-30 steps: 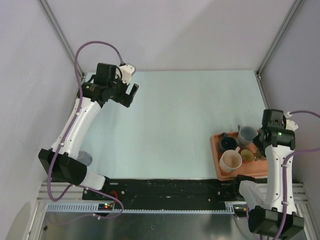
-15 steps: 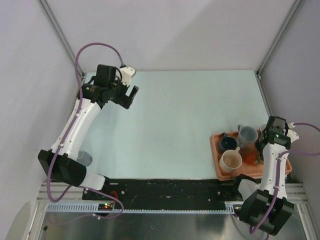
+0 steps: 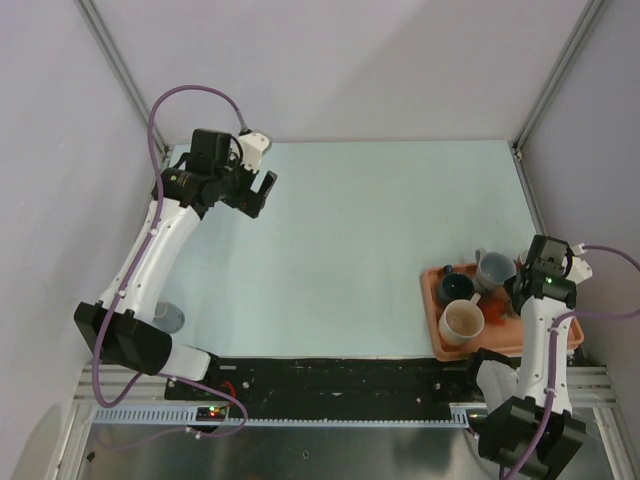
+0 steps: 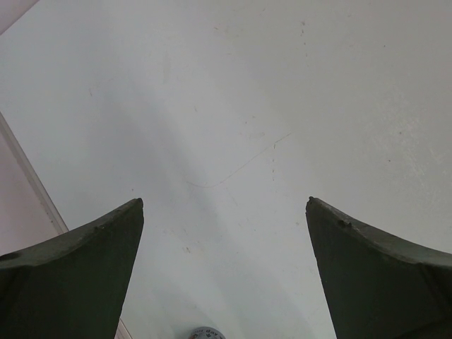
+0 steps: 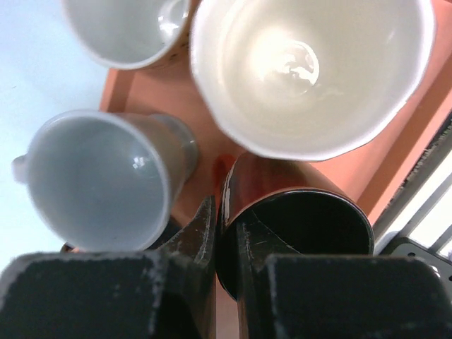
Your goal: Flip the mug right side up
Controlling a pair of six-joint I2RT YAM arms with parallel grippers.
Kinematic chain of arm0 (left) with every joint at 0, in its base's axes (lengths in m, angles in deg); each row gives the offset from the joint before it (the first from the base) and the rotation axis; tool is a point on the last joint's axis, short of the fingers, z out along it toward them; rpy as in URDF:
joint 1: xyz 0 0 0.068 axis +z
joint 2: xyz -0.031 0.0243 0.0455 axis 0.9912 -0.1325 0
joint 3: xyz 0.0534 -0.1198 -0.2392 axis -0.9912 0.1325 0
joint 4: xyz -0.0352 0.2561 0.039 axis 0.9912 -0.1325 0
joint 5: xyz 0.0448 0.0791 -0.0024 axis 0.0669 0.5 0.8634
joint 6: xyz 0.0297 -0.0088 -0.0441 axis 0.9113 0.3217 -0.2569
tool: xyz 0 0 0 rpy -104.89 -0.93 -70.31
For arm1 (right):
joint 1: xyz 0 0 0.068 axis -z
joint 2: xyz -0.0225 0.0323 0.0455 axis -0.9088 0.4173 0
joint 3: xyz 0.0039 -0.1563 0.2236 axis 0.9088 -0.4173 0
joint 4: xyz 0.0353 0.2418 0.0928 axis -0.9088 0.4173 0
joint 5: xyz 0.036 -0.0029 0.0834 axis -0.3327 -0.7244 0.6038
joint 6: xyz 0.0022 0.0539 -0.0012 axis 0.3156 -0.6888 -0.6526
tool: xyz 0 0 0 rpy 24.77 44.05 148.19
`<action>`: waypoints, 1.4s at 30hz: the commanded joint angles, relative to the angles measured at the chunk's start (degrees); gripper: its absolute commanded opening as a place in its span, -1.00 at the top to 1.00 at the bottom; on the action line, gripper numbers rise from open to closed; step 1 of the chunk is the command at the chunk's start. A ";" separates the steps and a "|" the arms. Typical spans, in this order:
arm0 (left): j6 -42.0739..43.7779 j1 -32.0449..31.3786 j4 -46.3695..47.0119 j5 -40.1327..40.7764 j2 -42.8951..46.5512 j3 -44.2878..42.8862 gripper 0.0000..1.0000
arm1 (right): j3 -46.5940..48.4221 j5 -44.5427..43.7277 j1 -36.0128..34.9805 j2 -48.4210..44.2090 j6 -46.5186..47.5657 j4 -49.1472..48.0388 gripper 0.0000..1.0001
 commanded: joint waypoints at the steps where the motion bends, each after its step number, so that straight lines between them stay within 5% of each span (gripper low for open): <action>1: 1.02 -0.06 0.85 -0.59 1.43 -0.55 -0.99 | 0.67 2.93 -2.58 -3.02 -1.00 -2.69 1.00; 11: 1.65 -0.05 0.89 -0.07 1.45 -0.02 -0.97 | 0.66 10.75 -6.30 -2.52 -0.80 -4.32 1.00; 16: 2.00 -0.05 0.89 -0.36 1.64 0.38 -0.97 | 1.73 5.68 -5.53 -3.36 -1.41 -1.09 1.00; 42: 2.11 -0.06 0.85 -1.85 1.36 0.14 -0.97 | 4.67 -0.91 23.33 -6.44 -0.64 2.69 1.00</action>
